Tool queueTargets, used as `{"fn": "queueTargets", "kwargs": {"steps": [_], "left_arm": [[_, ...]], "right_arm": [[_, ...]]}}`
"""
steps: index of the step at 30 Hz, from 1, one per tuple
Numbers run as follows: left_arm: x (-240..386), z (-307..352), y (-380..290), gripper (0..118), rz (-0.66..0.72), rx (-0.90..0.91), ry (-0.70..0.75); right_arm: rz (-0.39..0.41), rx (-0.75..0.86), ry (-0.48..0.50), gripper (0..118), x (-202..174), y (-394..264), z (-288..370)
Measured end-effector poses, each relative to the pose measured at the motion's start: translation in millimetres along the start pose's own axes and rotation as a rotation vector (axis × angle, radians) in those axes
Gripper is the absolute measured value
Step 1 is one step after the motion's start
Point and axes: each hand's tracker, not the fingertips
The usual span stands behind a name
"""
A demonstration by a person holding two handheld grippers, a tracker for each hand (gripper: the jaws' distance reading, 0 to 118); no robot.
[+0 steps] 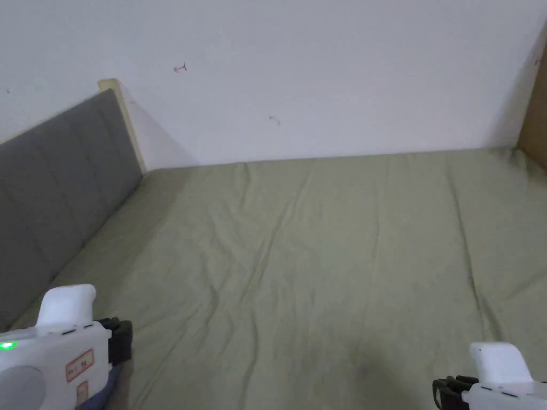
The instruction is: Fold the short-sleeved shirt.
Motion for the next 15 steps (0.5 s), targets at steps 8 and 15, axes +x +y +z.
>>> {"fn": "queueTargets", "kwargs": {"steps": [8, 15], "left_arm": [[95, 59, -20, 0, -0.085, 0.201, 0.077], [151, 88, -37, 0, -0.102, 0.376, 0.089]], "right_arm": [[0.037, 0.230, -0.098, 2, -4, 0, 74], [0.090, 0.446, -0.206, 2, -20, 3, 125]]}}
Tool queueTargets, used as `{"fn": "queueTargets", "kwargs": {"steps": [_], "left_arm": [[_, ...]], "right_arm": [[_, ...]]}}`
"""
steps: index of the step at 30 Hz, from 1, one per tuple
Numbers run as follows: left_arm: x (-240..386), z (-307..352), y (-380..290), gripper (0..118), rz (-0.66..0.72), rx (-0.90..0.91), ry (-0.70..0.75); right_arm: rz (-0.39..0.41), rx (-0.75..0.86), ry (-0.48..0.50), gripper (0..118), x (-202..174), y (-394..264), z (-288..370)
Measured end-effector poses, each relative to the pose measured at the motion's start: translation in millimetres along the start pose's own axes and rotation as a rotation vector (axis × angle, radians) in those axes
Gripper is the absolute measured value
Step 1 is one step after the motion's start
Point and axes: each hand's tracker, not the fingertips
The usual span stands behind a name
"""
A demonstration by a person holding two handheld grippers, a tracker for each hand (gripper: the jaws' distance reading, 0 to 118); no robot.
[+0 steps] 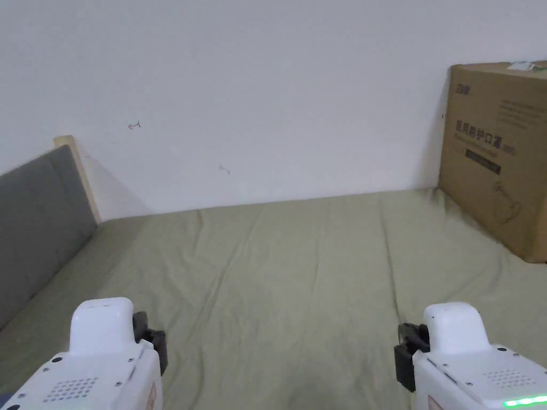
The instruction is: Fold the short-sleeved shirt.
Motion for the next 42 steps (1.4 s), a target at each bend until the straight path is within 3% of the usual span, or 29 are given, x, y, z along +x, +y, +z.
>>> {"fn": "queueTargets", "kwargs": {"steps": [5, 9, 14, 32, 37, 38, 39, 41, 42], "left_arm": [[21, 23, 4, 0, -0.055, 0.139, 0.064], [26, 37, 5, 0, -0.005, 0.194, 0.040], [33, 44, 8, 0, -0.040, 0.231, 0.035], [44, 46, 14, 0, -0.036, 0.216, -0.050], [40, 39, 15, 25, -0.030, 0.143, -0.092], [39, 39, 14, 36, -0.013, 0.145, -0.100], [38, 38, 14, 63, -0.006, 0.147, -0.105], [38, 35, 14, 114, 0.001, 0.141, -0.097], [38, 35, 14, 117, 0.006, 0.136, -0.100]], "right_arm": [[0.001, 0.099, -0.040, 2, -4, 16, 19], [0.033, 0.171, -0.076, 2, -11, 22, 28], [0.008, 0.197, -0.074, 2, -11, 27, 33], [0.013, 0.199, -0.076, 4, -2, 26, 38], [0.011, 0.187, -0.071, 24, -2, 26, 36], [0.013, 0.185, -0.072, 30, -2, 26, 36], [0.016, 0.183, -0.075, 43, -2, 25, 36], [0.022, 0.182, -0.076, 81, -3, 25, 35], [0.022, 0.180, -0.074, 100, -3, 24, 34]]}}
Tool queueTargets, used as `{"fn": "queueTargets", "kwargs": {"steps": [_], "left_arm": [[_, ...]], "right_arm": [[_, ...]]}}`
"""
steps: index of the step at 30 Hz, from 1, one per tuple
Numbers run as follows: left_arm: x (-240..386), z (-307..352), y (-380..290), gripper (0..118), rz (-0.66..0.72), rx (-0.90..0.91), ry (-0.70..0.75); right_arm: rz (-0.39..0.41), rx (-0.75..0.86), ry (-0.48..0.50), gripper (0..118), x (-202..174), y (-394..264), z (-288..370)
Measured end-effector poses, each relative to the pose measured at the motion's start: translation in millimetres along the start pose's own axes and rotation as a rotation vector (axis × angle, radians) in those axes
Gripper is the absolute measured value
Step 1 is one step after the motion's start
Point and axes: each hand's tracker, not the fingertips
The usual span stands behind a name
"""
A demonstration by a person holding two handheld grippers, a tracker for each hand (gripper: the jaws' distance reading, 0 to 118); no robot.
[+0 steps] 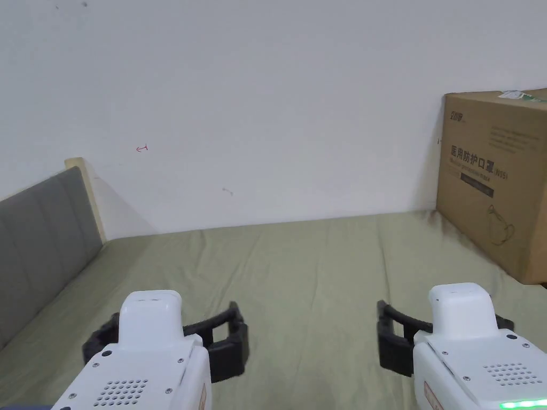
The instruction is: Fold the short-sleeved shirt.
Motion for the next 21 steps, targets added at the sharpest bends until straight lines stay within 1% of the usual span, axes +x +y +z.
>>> {"fn": "queueTargets", "kwargs": {"steps": [1, 7, 10, 14, 17, 19, 21], "left_arm": [[-1, 5, -1, 118, 0.001, 0.019, 0.015], [10, 10, 12, 118, -0.006, -0.005, -0.006], [8, 5, 11, 118, 0.009, 0.011, -0.019], [8, 2, 14, 118, 0.013, 0.003, -0.027], [4, -1, 18, 118, 0.047, -0.047, -0.097], [8, -1, 21, 118, 0.052, -0.059, -0.053], [13, -2, 22, 118, 0.014, -0.080, 0.002]], "right_arm": [[-0.003, -0.001, 0.002, 105, 0, 0, 0], [-0.005, 0.017, -0.010, 107, 0, 0, -2], [-0.014, 0.023, -0.014, 117, 0, 0, -3], [-0.001, 0.029, -0.018, 118, 1, 1, -4], [-0.009, 0.029, -0.023, 118, 3, 1, -6], [-0.022, 0.019, -0.020, 118, 5, 1, -7], [-0.037, 0.015, -0.021, 118, 7, 1, -8]]}}
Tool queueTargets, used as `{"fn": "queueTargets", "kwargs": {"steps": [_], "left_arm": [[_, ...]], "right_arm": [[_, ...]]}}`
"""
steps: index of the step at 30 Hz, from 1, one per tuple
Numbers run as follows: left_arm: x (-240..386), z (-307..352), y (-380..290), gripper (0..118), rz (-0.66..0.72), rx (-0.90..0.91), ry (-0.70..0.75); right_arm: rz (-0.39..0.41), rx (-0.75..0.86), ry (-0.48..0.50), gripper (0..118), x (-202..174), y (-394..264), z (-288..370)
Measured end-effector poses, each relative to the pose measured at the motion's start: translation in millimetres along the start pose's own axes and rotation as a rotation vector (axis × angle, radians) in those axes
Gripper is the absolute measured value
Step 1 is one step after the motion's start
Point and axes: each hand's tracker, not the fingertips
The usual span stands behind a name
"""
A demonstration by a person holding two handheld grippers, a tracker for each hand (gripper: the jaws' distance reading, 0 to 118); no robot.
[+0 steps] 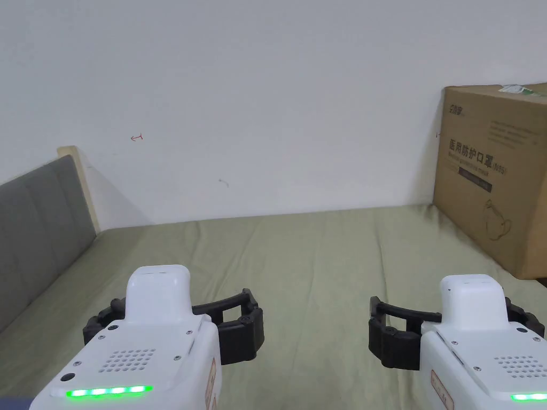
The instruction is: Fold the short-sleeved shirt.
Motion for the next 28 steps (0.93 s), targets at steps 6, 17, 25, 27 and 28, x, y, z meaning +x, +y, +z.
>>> {"fn": "queueTargets", "kwargs": {"steps": [6, 17, 25, 27, 28], "left_arm": [[-2, 2, 4, 118, 0.066, -0.003, -0.030], [-1, 0, 12, 118, 0.034, -0.004, -0.020], [-4, -1, 10, 118, 0.025, 0.006, -0.011], [-3, -1, 8, 118, 0.012, 0.013, 0.003], [-2, 0, 6, 118, 0.008, 0.032, -0.001]], "right_arm": [[-0.039, -0.020, 0.006, 118, 6, -1, -4], [-0.028, -0.034, 0.000, 118, 4, -3, -8], [-0.028, -0.028, 0.001, 118, 2, -4, -8], [-0.039, -0.034, 0.010, 118, 3, -3, -8], [-0.044, -0.034, 0.010, 118, 3, -4, -8]]}}
